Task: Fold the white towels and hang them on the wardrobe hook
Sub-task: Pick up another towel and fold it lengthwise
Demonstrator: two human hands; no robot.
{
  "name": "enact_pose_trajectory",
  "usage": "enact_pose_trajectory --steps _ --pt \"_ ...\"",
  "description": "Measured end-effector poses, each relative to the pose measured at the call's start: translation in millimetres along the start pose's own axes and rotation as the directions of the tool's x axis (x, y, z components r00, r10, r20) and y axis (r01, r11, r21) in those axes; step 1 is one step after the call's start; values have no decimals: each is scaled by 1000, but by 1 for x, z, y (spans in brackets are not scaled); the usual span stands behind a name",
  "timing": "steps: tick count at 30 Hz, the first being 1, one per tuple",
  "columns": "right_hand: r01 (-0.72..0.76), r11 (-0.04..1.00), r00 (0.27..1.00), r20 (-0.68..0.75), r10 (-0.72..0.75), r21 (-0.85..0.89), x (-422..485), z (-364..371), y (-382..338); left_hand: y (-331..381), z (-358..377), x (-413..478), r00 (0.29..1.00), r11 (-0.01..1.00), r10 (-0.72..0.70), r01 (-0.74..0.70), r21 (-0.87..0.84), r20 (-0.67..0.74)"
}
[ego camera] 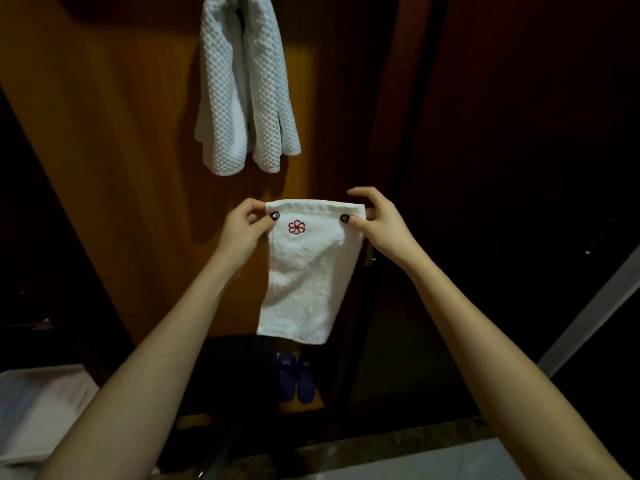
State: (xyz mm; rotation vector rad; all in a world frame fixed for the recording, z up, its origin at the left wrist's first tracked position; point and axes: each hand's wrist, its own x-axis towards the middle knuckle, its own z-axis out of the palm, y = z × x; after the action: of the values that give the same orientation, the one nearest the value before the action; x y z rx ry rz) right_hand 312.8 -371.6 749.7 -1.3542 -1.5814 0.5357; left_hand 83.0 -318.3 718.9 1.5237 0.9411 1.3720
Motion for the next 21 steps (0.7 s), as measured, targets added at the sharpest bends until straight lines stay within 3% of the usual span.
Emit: enact_pose_trajectory --steps 3,6,9,14,21 --pt "-36 999 999 -5 36 10 2 0 3 8 1 -1 997 998 48 -45 -44 68" --pt "-80 988 997 21 78 134 2 -4 3 16 3 -5 984 993 101 -89 -82 144" --pt "-119 947 992 79 99 299 -1 -6 0 19 0 -5 978 988 153 -153 -12 144" --pt "-159 885 986 115 121 438 -4 -5 -2 24 -4 -4 976 993 109 -114 18 186" --pt "-144 871 977 207 50 470 -19 -9 0 31 -11 -4 945 936 -34 -84 343 324"
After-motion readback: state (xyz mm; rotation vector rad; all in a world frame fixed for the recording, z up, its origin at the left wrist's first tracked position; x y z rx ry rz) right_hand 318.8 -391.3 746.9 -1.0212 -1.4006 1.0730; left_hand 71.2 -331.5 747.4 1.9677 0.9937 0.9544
